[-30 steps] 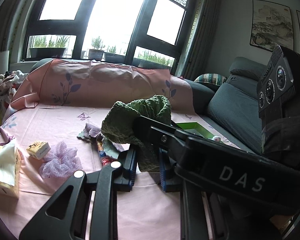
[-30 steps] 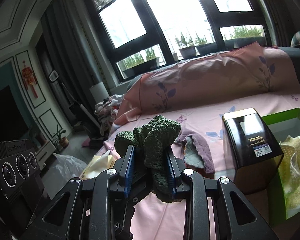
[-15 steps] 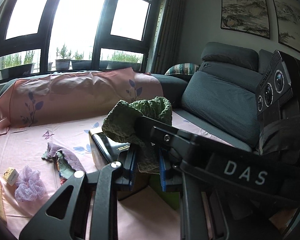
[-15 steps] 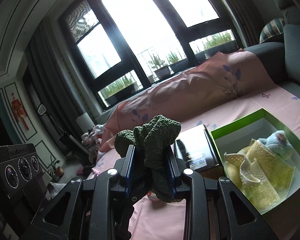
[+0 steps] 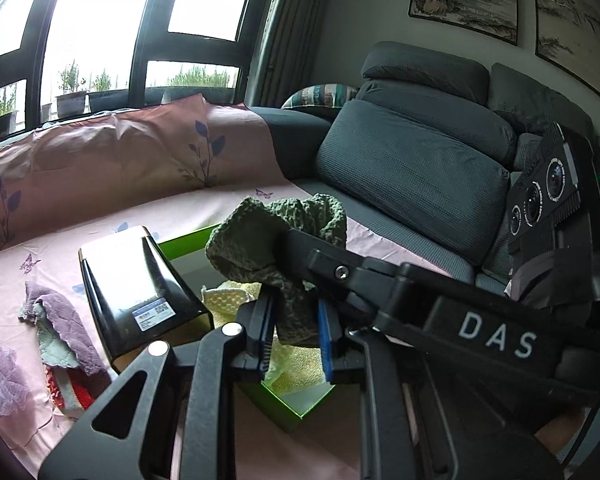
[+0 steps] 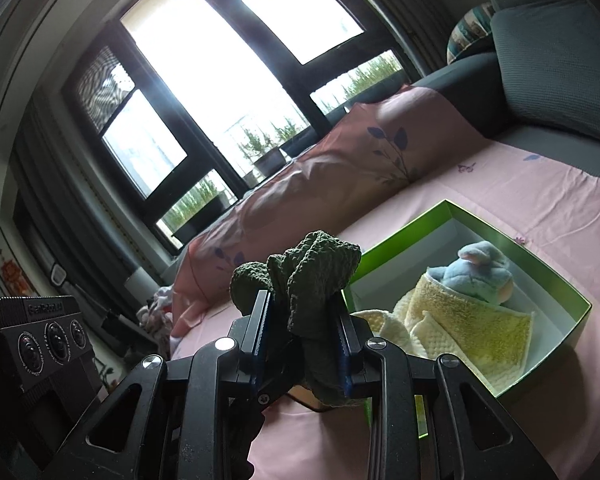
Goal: Organize soft objects
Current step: 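Carry the green knitted cloth toward the green-rimmed box with the right gripper, then lower the green cloth into the box and open the right gripper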
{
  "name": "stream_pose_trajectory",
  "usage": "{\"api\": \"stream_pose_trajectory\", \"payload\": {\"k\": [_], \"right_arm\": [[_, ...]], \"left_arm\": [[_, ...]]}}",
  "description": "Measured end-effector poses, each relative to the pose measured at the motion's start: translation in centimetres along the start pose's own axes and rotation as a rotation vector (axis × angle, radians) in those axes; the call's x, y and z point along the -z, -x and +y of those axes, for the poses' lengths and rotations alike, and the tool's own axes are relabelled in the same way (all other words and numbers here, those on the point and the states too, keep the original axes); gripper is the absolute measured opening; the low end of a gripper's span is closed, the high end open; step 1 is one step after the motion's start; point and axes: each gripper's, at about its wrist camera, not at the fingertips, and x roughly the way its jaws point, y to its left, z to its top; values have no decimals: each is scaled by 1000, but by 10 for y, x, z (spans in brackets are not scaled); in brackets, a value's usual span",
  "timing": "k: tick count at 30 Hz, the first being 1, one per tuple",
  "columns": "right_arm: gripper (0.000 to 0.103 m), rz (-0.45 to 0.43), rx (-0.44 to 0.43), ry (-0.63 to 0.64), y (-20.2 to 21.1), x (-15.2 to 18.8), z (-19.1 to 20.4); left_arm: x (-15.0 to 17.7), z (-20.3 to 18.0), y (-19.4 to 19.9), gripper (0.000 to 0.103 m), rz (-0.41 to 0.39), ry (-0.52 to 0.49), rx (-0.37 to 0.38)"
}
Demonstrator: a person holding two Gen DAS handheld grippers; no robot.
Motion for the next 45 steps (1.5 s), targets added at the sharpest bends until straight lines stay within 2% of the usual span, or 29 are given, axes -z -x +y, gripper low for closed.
{"api": "stream_pose_trajectory", "payload": {"k": [7, 19, 29, 32, 33, 37, 38, 40, 45], "right_arm": [[31, 50, 52, -96, -10, 0, -38], [31, 130, 163, -188, -22, 3, -75], [31, 161, 254, -220, -25, 6, -85], [31, 167, 275, -206, -25, 5, -83], [35, 159, 275, -207, -23, 4, -82], [55, 127, 286, -196, -14, 1, -77], [59, 116, 280, -195, -11, 0, -75], [70, 93, 262, -191, -6, -2, -71], [85, 43, 244, -139, 4, -5, -53]], "left_arm": [[3, -5, -39, 15, 124, 10, 6], [15, -13, -83, 16, 256, 2, -27], [20, -6, -86, 20, 271, 31, -25], [18, -3, -77, 31, 247, 50, -21], [17, -2, -73, 37, 234, 57, -19], [14, -1, -50, 58, 177, 48, -24], [13, -1, -43, 60, 160, 40, -27], [10, 0, -27, 73, 129, 32, -34], [4, 14, 19, 82, 49, 76, -51]]}}
